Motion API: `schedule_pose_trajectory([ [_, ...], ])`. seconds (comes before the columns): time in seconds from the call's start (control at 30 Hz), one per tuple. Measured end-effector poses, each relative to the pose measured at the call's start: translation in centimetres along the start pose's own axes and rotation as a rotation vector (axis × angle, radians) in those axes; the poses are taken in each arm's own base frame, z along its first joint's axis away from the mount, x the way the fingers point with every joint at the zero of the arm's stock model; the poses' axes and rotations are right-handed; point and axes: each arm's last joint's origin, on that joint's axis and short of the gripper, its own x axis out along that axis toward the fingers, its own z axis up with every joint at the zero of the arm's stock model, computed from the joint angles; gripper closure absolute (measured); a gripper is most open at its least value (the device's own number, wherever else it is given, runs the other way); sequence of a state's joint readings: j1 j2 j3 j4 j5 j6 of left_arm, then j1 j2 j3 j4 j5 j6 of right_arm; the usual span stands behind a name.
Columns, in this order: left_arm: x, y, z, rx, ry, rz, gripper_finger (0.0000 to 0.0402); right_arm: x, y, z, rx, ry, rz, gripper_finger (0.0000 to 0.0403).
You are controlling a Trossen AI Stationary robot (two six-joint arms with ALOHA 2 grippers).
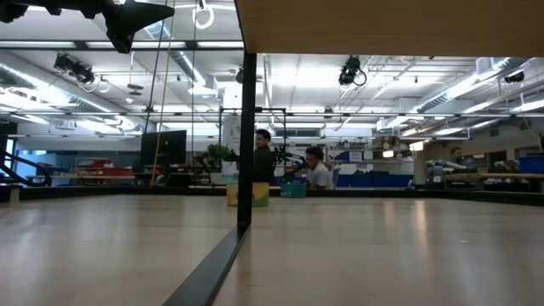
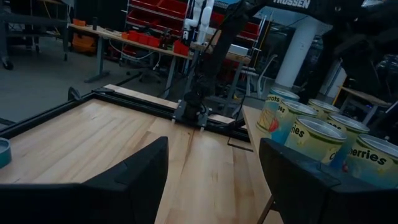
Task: Pick and place cans onto a shelf
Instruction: Put the canned mushrooms on the shelf
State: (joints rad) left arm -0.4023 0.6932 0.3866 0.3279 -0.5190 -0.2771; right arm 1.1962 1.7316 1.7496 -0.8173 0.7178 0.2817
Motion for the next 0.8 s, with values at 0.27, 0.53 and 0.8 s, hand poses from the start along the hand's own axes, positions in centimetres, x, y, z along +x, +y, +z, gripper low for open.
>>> schedule_pose_trajectory([
  [0.27, 0.0, 0.0, 0.0, 0.000, 0.000, 0.000, 0.0145, 0.6, -5.5, 2.4, -0.024, -0.076, 0.001, 0.0054],
  [0.53, 0.0, 0.0, 0.0, 0.000, 0.000, 0.000, 0.0145, 4.4, -14.4, 3.4, 0.022, -0.137, -0.015, 0.0054],
  [0.8, 0.0, 0.0, 0.0, 0.000, 0.000, 0.000, 0.0145, 6.7, -25.2, 3.8, 0.179, -0.276, -0.288, 0.0054],
])
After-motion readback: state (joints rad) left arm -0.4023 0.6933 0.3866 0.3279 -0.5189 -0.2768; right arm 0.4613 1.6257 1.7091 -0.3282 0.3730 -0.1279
